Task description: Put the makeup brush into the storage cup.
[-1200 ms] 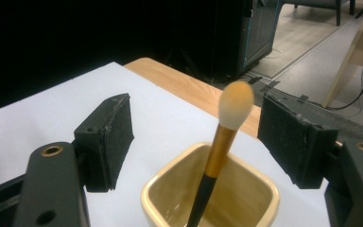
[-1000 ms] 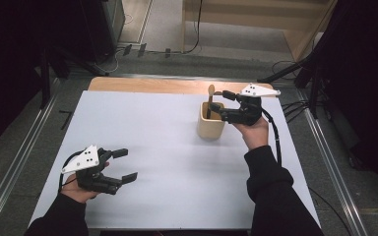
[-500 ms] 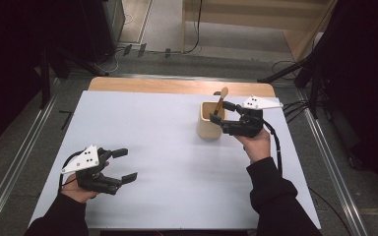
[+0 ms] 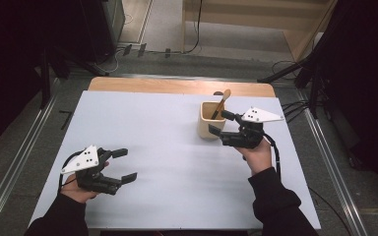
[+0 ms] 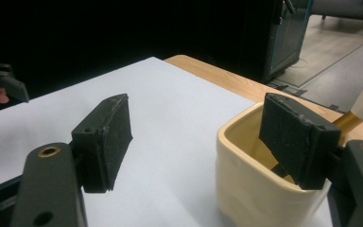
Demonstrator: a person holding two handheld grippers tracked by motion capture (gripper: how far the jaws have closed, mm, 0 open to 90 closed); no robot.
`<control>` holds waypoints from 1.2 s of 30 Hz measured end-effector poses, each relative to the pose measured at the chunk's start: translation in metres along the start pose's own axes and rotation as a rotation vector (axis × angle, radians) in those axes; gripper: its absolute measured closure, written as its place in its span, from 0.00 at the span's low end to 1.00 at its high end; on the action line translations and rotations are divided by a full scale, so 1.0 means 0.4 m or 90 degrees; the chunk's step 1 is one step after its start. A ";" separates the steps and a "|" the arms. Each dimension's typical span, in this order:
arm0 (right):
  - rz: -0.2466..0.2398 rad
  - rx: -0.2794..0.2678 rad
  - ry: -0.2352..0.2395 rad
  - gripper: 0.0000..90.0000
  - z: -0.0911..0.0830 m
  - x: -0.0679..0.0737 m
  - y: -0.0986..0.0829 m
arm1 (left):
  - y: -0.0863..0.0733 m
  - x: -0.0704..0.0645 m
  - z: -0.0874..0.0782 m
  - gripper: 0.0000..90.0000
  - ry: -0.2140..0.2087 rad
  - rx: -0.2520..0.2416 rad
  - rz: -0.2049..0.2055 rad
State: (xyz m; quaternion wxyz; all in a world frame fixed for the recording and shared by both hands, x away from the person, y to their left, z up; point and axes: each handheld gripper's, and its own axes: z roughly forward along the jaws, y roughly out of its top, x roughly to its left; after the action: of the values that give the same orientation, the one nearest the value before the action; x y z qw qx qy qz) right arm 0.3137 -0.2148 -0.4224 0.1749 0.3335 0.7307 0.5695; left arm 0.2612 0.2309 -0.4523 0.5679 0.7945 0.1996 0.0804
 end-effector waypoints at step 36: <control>-0.041 -0.015 0.057 0.25 -0.098 0.087 -0.130 | 0.002 -0.002 -0.005 0.17 0.004 -0.005 0.001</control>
State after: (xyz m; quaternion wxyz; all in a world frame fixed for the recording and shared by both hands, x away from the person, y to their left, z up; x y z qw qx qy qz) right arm 0.2489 -0.2255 -0.4561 0.1642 0.2818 0.7414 0.5865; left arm 0.2598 0.2319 -0.4510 0.5705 0.7920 0.2003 0.0847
